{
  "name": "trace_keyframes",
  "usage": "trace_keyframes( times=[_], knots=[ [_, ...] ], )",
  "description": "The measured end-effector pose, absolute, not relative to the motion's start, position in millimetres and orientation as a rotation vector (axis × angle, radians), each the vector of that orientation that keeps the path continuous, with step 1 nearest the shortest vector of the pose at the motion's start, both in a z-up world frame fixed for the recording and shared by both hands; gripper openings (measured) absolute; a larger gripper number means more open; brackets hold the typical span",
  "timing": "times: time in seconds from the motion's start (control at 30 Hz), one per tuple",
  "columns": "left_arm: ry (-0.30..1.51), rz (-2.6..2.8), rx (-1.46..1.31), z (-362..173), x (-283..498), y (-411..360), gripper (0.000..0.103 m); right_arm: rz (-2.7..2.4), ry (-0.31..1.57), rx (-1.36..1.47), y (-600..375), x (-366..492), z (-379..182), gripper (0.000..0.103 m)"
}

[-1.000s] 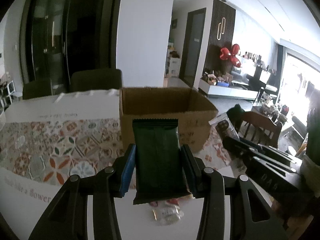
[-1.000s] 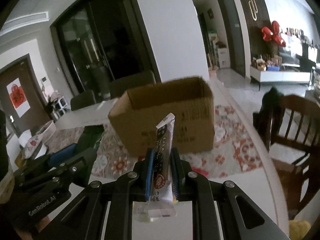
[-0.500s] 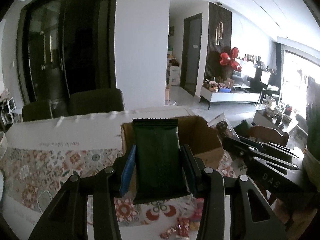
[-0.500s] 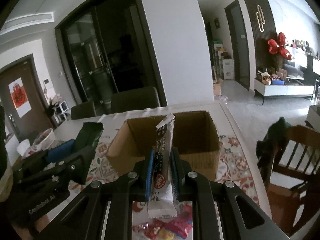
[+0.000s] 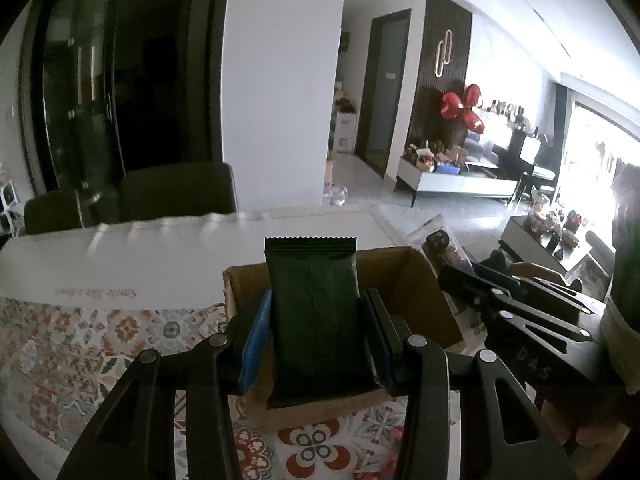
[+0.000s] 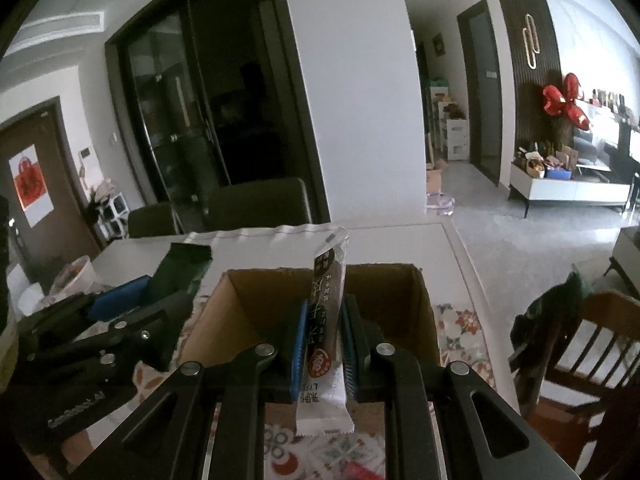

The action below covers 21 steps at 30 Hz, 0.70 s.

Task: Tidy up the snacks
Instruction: 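Lift both held snacks and carry them over the cardboard box, then open both grippers to drop the green bar and stick snack into the box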

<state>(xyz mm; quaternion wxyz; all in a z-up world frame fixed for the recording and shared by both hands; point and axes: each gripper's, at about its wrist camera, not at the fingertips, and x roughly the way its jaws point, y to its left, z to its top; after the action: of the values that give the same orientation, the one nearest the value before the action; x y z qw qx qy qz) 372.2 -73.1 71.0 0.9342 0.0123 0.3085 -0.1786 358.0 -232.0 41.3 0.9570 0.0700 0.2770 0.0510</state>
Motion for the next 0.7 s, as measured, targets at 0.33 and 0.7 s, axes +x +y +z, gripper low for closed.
trace_keyframes(
  times=[0.33, 0.7],
  knots=[
    [0.704, -0.353, 0.035, 44.9, 403.2, -84.9, 0.045, 0.079, 0.632, 0.161, -246.1, 396.6, 17.1, 0.018],
    [0.701, -0.326, 0.035, 38.0, 400.1, -77.7, 0.071, 0.017, 0.632, 0.126, -246.7, 396.0, 9.4, 0.051]
  ],
)
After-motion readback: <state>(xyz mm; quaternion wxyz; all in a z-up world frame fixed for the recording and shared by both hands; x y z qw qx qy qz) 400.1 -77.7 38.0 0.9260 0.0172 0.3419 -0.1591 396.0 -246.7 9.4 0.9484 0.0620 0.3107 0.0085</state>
